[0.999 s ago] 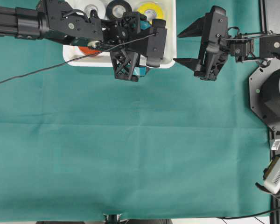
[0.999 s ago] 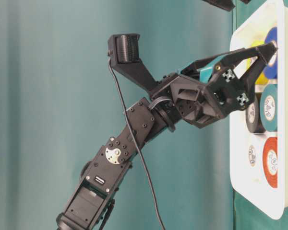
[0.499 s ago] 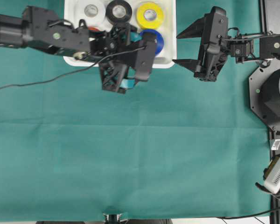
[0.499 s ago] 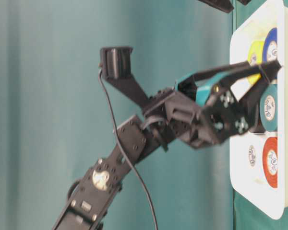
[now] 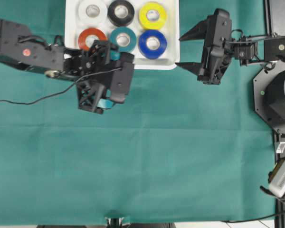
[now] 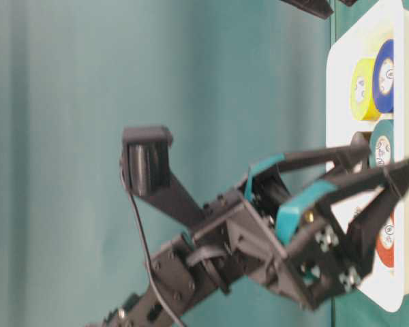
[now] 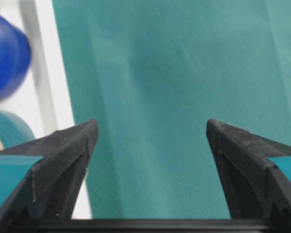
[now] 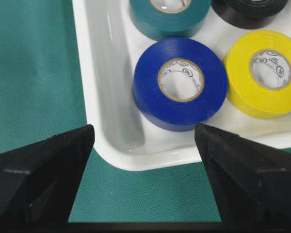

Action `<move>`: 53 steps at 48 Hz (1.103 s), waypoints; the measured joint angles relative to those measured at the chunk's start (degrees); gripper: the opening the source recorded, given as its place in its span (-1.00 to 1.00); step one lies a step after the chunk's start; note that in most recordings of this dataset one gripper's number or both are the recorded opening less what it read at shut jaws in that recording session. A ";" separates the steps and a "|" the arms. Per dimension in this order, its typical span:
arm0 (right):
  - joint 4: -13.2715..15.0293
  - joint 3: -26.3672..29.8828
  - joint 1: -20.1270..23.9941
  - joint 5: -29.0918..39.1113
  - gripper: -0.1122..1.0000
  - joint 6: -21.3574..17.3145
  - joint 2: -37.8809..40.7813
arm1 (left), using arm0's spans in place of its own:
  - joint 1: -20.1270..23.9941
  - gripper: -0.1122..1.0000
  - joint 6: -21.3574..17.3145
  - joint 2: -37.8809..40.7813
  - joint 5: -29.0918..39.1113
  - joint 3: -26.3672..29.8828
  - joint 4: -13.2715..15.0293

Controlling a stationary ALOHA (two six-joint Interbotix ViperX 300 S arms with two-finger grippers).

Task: Put the tape alternately from left to right into the white case.
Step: 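Withdraw the left gripper from the tray toward the left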

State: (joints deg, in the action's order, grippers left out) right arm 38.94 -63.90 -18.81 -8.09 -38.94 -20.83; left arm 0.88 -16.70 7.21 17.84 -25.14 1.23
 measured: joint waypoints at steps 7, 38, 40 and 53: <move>0.00 0.00 0.53 0.00 0.73 0.00 0.00 | -1.41 0.85 2.37 -2.46 -0.88 -3.69 0.00; 0.00 -0.70 3.08 0.00 0.73 0.00 0.00 | -2.99 0.85 4.75 -7.82 -10.28 -13.01 0.09; 0.00 -0.70 3.08 0.09 0.73 0.00 0.00 | -2.99 0.86 4.75 -7.73 -10.37 -13.10 0.09; 0.00 -0.70 3.34 0.00 0.73 0.09 0.00 | -2.99 0.86 4.75 -8.88 -10.46 -14.24 0.09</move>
State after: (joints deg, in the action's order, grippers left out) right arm 38.94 -64.60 -15.47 -8.09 -38.85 -20.83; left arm -2.11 -11.95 -1.67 7.38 -39.38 1.32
